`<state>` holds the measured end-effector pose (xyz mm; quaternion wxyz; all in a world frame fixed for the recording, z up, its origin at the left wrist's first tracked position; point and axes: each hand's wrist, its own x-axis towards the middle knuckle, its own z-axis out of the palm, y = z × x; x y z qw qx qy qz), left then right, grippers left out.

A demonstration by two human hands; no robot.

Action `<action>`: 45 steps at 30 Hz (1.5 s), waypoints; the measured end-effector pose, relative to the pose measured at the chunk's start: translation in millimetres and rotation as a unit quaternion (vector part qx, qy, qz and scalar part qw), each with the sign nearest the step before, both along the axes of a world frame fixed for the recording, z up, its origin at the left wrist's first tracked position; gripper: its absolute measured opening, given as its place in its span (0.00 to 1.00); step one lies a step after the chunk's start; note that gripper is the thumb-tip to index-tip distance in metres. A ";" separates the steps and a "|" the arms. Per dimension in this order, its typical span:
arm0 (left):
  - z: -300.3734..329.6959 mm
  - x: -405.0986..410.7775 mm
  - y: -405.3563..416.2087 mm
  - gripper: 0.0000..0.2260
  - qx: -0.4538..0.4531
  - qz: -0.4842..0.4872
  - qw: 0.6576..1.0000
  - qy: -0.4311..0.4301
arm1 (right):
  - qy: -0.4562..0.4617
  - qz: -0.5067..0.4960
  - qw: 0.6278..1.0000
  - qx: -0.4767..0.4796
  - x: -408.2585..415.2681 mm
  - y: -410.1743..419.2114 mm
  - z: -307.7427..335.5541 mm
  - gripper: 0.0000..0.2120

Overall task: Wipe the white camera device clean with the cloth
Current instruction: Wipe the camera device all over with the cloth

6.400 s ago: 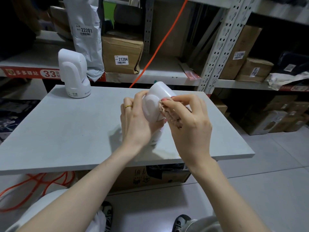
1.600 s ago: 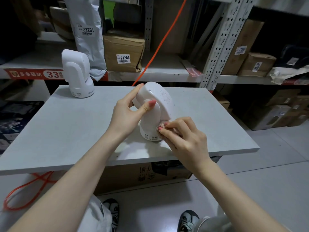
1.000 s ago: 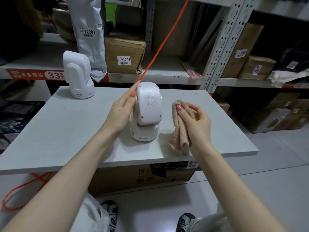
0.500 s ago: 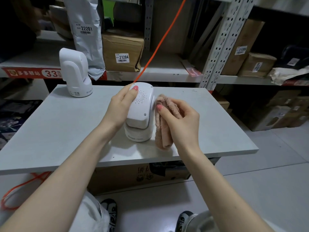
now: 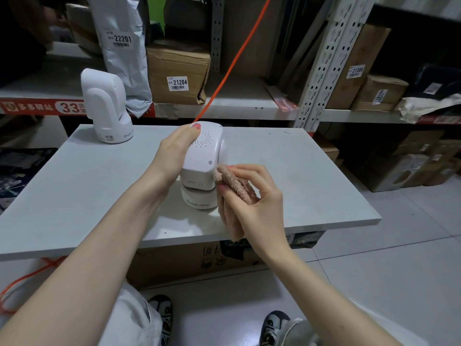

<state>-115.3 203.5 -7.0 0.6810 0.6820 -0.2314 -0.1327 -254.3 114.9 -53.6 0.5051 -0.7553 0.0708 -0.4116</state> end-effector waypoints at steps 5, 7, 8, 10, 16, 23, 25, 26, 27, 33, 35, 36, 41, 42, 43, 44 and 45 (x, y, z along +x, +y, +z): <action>-1.4 -0.7 3.2 0.12 -0.001 -0.002 1.000 0.000 | 0.018 0.012 0.999 0.026 -2.1 4.7 -0.3 0.12; -1.4 -2.5 3.5 0.10 -0.010 0.001 1.000 0.000 | -0.009 0.009 1.000 0.024 0.9 4.5 8.8 0.11; -1.3 -3.2 3.7 0.09 -0.015 0.006 1.000 0.001 | -0.020 0.007 1.000 0.020 3.2 4.7 12.7 0.12; -0.7 -3.4 4.1 0.09 -0.020 0.014 1.000 0.005 | -0.031 0.004 0.999 0.023 7.7 5.7 17.0 0.12; -2.7 1.5 8.6 0.13 -0.022 0.014 0.999 0.034 | -0.020 0.011 1.000 0.008 8.1 7.4 5.2 0.12; -2.2 -6.5 4.9 0.10 -0.035 0.008 0.999 0.015 | -0.035 -0.011 0.998 -0.046 3.1 6.5 -2.3 0.11; -1.9 -8.2 4.9 0.09 -0.047 0.015 0.999 0.011 | -0.064 -0.028 0.992 -0.107 8.1 4.5 2.1 0.12; -3.1 -7.4 5.1 0.08 -0.052 0.019 0.998 0.007 | -0.074 -0.037 0.989 -0.125 11.1 2.4 4.9 0.12; -4.0 -6.8 5.8 0.08 -0.055 0.020 0.998 0.001 | -0.081 -0.047 0.987 -0.128 14.8 0.7 8.1 0.12; -8.7 -11.6 5.7 0.09 -0.051 -0.014 0.997 -0.052 | -0.076 -0.103 0.989 -0.079 34.1 -10.3 26.3 0.12; -10.3 -8.8 7.2 0.11 -0.034 -0.037 0.997 -0.049 | -0.059 -0.110 0.990 -0.059 38.0 -13.0 29.3 0.12; -10.7 -5.8 9.9 0.14 -0.017 -0.059 0.997 -0.047 | -0.052 -0.109 0.992 -0.047 39.3 -13.5 30.4 0.13; -6.2 7.4 30.6 0.24 0.032 -0.210 0.977 -0.009 | -0.024 -0.079 0.997 -0.012 37.2 -14.0 36.0 0.14; -6.5 8.7 33.0 0.27 0.028 -0.216 0.976 -0.010 | -0.031 -0.077 0.996 -0.018 35.7 -12.5 37.7 0.14; -7.2 8.6 34.2 0.29 0.019 -0.214 0.976 -0.014 | -0.042 -0.078 0.996 -0.028 34.5 -10.6 39.8 0.13; -8.2 7.7 34.7 0.31 0.013 -0.207 0.978 -0.019 | -0.055 -0.079 0.995 -0.040 33.0 -8.8 42.2 0.13; -9.1 5.4 34.2 0.34 0.012 -0.196 0.980 -0.026 | -0.070 -0.080 0.993 -0.047 31.7 -7.9 44.6 0.12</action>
